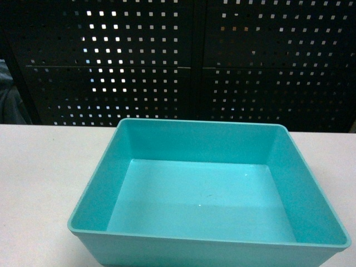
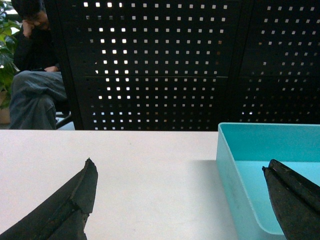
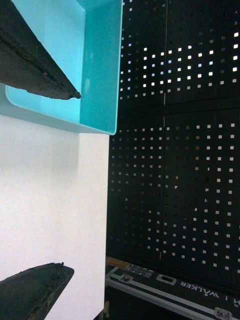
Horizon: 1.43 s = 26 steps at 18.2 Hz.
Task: Stack blue boxes stably on right
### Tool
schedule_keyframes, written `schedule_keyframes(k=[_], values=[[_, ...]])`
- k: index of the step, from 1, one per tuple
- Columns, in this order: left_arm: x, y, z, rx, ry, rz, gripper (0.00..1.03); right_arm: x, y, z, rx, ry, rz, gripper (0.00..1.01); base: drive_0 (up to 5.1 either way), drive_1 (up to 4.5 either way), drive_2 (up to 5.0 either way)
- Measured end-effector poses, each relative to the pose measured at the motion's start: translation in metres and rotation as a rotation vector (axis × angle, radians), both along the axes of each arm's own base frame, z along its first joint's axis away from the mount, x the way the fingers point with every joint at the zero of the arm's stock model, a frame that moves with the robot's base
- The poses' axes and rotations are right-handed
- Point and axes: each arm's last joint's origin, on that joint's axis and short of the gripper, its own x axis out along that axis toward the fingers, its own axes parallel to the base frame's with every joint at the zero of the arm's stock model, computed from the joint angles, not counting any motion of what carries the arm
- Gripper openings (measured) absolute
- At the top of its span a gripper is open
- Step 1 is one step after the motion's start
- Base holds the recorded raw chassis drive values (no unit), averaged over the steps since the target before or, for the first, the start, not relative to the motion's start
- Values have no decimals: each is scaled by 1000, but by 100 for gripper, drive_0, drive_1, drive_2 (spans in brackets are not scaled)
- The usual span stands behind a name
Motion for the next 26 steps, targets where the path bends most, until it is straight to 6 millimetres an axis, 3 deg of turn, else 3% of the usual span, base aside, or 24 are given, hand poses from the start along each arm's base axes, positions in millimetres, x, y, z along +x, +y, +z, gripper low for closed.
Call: schedule_keyframes(k=[21,24,26], values=[[0,0,0,0,0,1,98,0,0,0,0,0,0,98,0,0,0],[19,0,4,-16,-5,5,98,10,-2,4,-7,-15,21,98,0,0,0],[51,-6,25,-17,-27,-78,98,28,2,11,-21,-14,76,98,0,0,0]])
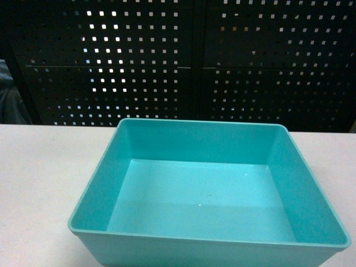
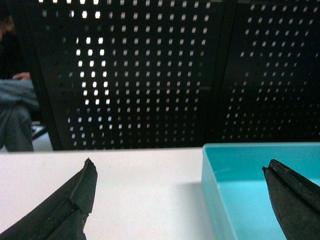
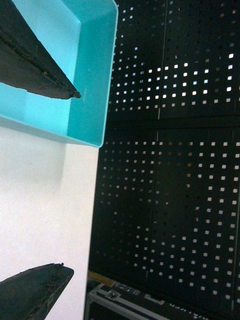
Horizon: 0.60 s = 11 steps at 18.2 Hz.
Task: Stack blue boxes stably on right
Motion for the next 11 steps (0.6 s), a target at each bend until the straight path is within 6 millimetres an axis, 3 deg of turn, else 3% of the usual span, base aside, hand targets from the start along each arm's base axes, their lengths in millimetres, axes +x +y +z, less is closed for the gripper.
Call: schedule_keyframes(k=[1,2,4,6,7,11], values=[[22,-4,15,-3,-20,-15,98,13,4,10,-8,-10,27,98,0,0,0],[44,-7,16,-3,65,-38,98,28,8,16,-17,2,47,98,0,0,0],[79,-11,4,-18,199,-71,98,60,20,14,-69,69,79,98,0,0,0],[113,-11,6,-44,269,-66,98,91,33,4,-115,172,105,98,0,0,0],[125,-13,7,-48,303,-74,98,105,37,4,-131,204,115,98,0,0,0],[136,-17,11,-49,337,-90,98,118,40,4,-161,222,113,98,0,0,0]])
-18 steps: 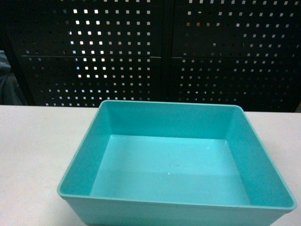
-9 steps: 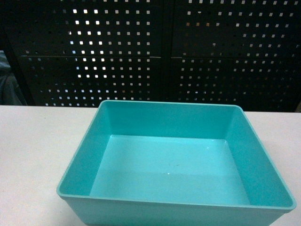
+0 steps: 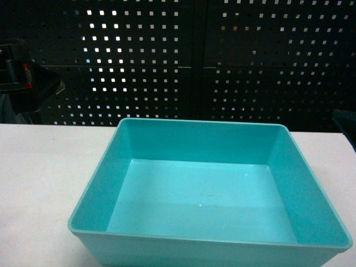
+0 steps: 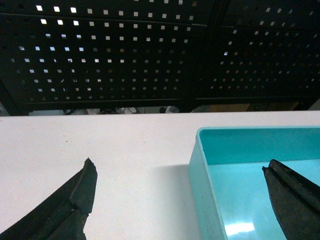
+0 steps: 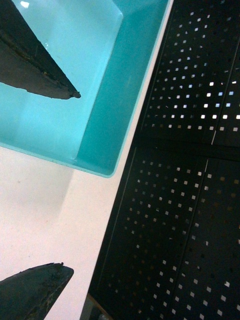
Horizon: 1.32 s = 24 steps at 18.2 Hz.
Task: Stack blue boxes stably on right
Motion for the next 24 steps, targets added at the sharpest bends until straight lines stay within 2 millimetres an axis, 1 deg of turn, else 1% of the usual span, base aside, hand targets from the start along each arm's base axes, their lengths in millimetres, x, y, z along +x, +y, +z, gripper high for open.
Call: schedule_keyframes(k=[1,2,3,4,5,7,9,11,14,16,18,22,24], values=[[5,-4,3,2,-3,-5,98,6,1,-1,-5,9,2,98,0,0,0],[15,-12,10,5,13,-27,98,15,2,-3,-20,28,-5,98,0,0,0],[19,-19,11,12,26,-36,98,23,1,-7,-25,72,-6,98,0,0,0],[22,-25,11,15,59,-54,98,29,1,-10,-28,80,-12,98,0,0,0],[31,-39,5,27,118,-78,98,43,-1,-14,-31,141,-24,98,0,0,0],[39,-51,-4,59,172,-68,98,60,-2,-15,-33,174,-28,98,0,0,0],[48,-60,-6,79,210,-62,98,73,0,-16,-36,198,-28,98,0,0,0],[55,-65,-13,107,237,-41,98,81,1,-21,-39,213,-29,98,0,0,0],[66,-66,-34,126,325,-27,98,88,1,-41,-53,282,-39,98,0,0,0],[74,-67,-38,116,348,-13,98,93,0,-54,-56,332,-45,98,0,0,0],[80,-69,-39,114,356,-10,98,98,-5,-64,-56,350,-64,98,0,0,0],[78,-79,-56,122,433,-13,98,100,-13,-80,-53,389,-89,98,0,0,0],[77,-82,-60,122,443,2,98,101,-13,-84,-48,395,-88,98,0,0,0]])
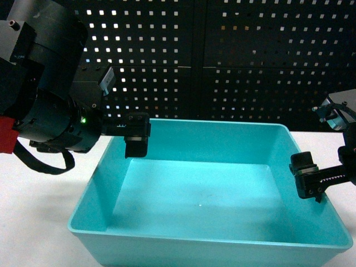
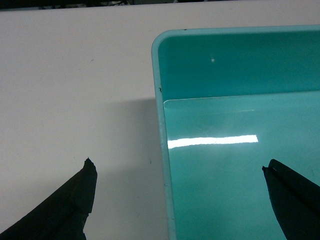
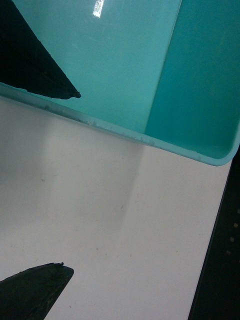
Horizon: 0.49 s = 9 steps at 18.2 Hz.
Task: Stack blue boxes stably on right
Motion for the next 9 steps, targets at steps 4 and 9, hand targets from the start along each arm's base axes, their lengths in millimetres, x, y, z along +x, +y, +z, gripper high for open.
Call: schedule_keyframes(k=[4,9], values=[[-2,-1,-6,-2,25,33,98,-3,0,-6,1,12,-3,98,0,0,0],[-7,0,-15,-2,52,78,98,-10,2,-13,0,26,-6,62,0,0,0]])
